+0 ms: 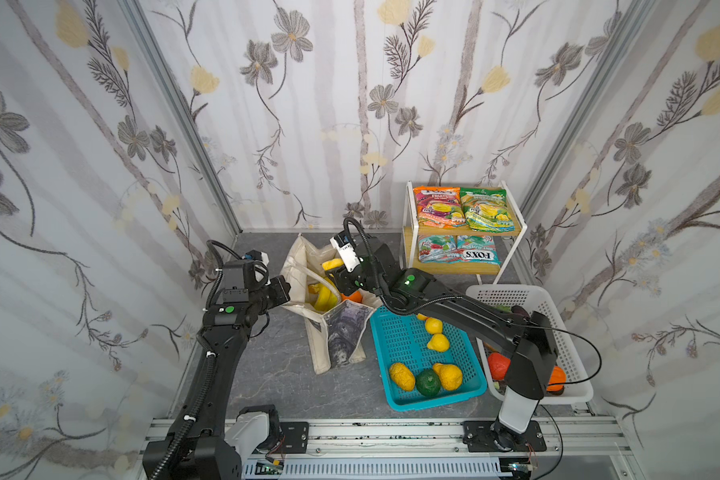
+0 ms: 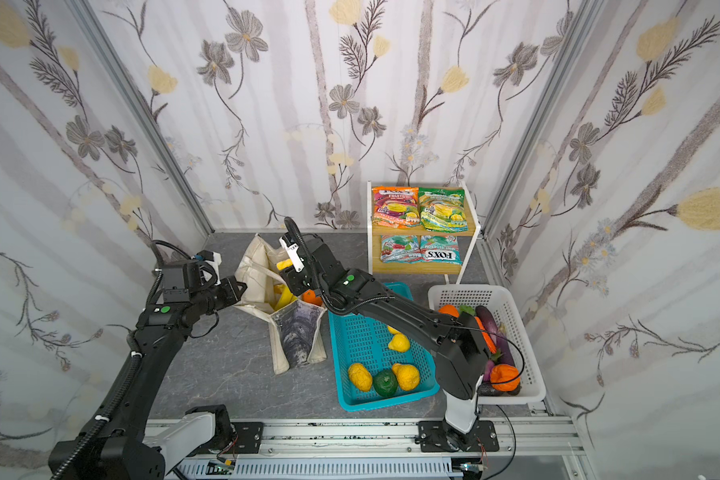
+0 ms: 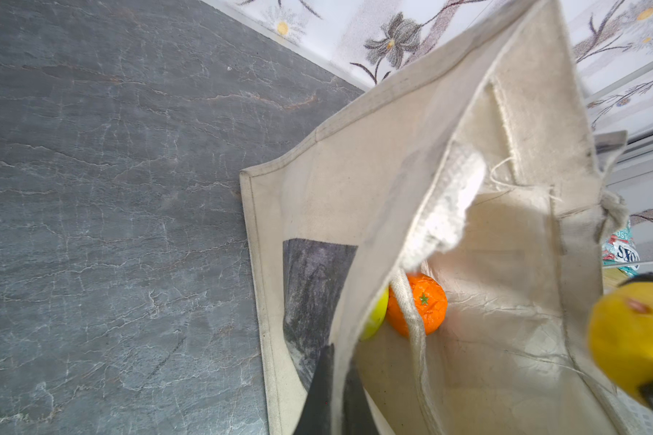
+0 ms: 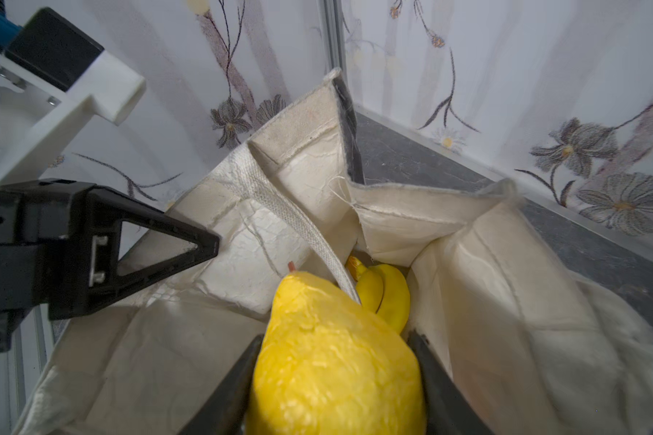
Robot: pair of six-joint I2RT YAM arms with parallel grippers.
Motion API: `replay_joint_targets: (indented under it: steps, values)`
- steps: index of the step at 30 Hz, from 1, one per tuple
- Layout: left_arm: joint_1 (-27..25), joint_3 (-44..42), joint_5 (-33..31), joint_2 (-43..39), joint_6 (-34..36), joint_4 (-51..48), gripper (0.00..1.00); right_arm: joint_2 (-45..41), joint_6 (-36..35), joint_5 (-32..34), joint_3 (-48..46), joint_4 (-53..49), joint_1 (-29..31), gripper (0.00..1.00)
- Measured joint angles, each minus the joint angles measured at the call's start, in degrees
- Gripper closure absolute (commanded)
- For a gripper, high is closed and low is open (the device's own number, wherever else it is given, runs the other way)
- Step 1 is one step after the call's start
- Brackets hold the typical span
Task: Place the food into the grocery bag and tie it
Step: 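Lift the pear and carry it over the tote bag with the right gripper, then lower the pear into the bag and open the right gripper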
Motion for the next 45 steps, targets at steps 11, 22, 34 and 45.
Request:
replay_joint_targets:
  steps: [11, 22, 34, 45]
  values:
    - [0.0, 1.05, -0.17, 1.36, 0.22, -0.04, 1.0, 11.06, 2.12, 3.08, 2.82, -2.97, -0.02, 0.54]
    - [0.0, 1.57, -0.63, 1.16, -0.83, -0.02, 1.0, 15.41, 3.23, 5.29, 2.82, -3.72, 0.68, 0.54]
    - [0.28, 1.36, -1.6, 1.16, -2.89, 0.0, 1.0, 15.15, 4.04, 6.23, 0.98, -1.27, 0.96, 0.51]
    - [0.37, 0.48, 0.55, -0.13, -1.09, 0.44, 1.0, 13.79, 4.07, 7.19, 0.02, -1.79, 1.2, 0.28]
